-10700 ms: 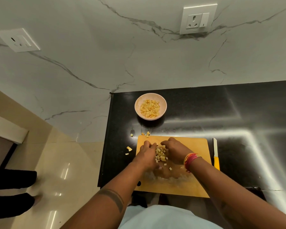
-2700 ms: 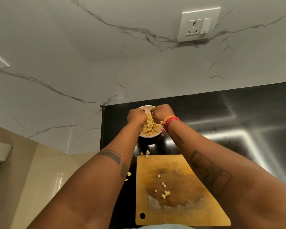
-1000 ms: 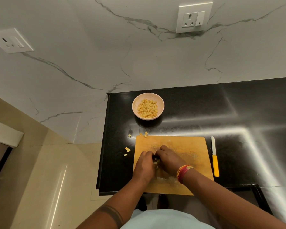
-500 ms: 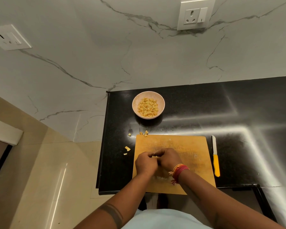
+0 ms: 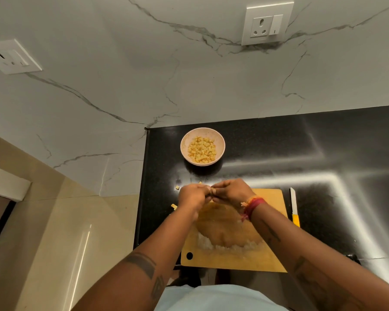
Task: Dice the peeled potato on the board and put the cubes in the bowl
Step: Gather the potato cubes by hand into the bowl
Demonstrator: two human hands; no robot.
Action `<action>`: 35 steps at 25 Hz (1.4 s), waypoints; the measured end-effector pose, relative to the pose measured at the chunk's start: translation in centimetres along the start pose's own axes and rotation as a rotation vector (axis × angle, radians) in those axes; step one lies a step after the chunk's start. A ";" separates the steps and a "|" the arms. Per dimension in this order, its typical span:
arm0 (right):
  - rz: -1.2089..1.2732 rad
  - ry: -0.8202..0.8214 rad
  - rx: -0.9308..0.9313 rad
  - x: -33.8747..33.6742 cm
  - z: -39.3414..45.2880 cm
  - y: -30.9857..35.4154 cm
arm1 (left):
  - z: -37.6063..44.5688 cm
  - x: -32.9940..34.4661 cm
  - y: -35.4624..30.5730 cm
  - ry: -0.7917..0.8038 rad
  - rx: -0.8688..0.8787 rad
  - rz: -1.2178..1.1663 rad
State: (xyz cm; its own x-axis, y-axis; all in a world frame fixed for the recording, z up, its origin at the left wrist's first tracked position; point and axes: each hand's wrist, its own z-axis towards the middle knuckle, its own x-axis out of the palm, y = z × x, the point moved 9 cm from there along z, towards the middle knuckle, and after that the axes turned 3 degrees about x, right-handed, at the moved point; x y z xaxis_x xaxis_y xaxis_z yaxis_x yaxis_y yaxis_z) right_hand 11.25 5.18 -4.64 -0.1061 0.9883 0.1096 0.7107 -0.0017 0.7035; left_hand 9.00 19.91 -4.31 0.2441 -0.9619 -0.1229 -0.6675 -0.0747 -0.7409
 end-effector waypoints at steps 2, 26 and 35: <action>-0.007 -0.012 -0.029 0.2 1.0 3.6 | 1.0 0.2 -3.7 -0.007 0.042 -0.013; -1.089 -0.147 -0.294 4.7 6.1 4.6 | 6.4 -3.6 -5.9 -0.067 0.407 0.837; -1.297 -0.181 -0.398 6.1 7.6 4.2 | 7.6 -1.2 -4.9 -0.010 0.458 1.127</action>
State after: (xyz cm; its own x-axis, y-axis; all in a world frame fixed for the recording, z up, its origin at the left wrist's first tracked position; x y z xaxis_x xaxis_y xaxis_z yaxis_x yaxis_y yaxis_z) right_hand 18.91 12.35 -6.38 -0.4231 0.3202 -0.8476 -0.0776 0.9192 0.3861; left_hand 17.36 23.46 -5.57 -0.3060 -0.4259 -0.8515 -0.1995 0.9032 -0.3800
